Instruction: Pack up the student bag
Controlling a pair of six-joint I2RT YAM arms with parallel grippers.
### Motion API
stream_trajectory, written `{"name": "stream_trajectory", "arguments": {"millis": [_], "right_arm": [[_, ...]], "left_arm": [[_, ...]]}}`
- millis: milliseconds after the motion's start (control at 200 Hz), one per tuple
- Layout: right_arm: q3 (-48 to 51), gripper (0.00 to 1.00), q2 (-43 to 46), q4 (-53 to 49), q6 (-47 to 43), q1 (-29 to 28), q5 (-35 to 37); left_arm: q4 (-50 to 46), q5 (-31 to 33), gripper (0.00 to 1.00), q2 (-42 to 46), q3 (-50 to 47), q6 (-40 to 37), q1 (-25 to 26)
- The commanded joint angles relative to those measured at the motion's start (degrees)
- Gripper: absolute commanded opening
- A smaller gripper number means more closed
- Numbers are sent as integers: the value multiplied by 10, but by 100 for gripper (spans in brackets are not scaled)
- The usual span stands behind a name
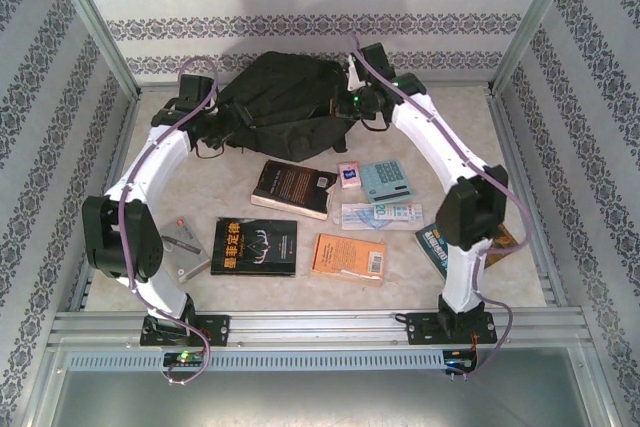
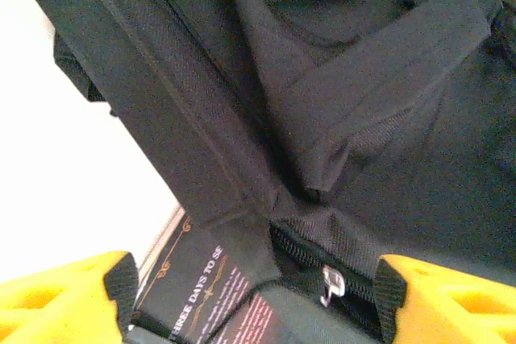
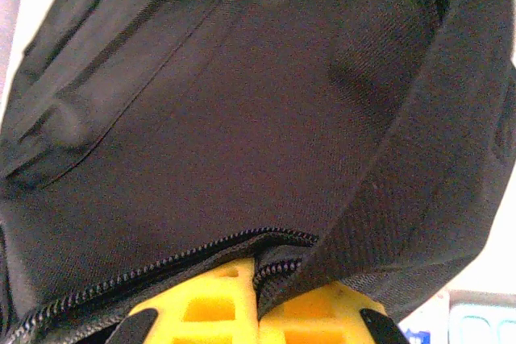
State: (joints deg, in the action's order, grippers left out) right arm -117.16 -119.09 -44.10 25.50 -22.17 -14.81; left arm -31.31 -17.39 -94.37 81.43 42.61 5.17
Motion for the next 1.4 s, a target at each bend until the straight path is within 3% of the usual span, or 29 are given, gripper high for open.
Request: {"name": "stream_trajectory", "arguments": {"millis": [0, 85, 210, 310, 360, 435, 550, 774, 939, 1394], "right_arm": [[-32, 0, -50, 35, 11, 22, -26], [-61, 0, -92, 43, 23, 28, -34], [-111, 12, -145, 28, 20, 30, -17], [-129, 14, -156, 9, 9, 32, 1], [-115, 24, -143, 8, 2, 31, 27], [-83, 47, -116, 12, -7, 30, 54], [-15, 54, -49, 26, -23, 25, 84], [166, 61, 72, 36, -70, -8, 118], [258, 60, 88, 45, -87, -20, 114], [268, 62, 4, 41, -94, -37, 124]], "left_arm": [[10, -4, 83, 43, -18, 14, -2], [18, -16, 85, 59, -27, 20, -3], [29, -36, 85, 77, -41, 30, -1], [28, -40, 85, 83, -45, 18, 1], [20, -30, 85, 86, -45, 6, 4], [17, -24, 85, 89, -49, -2, 8], [18, -26, 84, 92, -49, -6, 18], [23, -21, 83, 122, -63, -17, 30], [32, -32, 82, 124, -68, -24, 31], [47, -36, 82, 123, -87, -30, 31]]}}
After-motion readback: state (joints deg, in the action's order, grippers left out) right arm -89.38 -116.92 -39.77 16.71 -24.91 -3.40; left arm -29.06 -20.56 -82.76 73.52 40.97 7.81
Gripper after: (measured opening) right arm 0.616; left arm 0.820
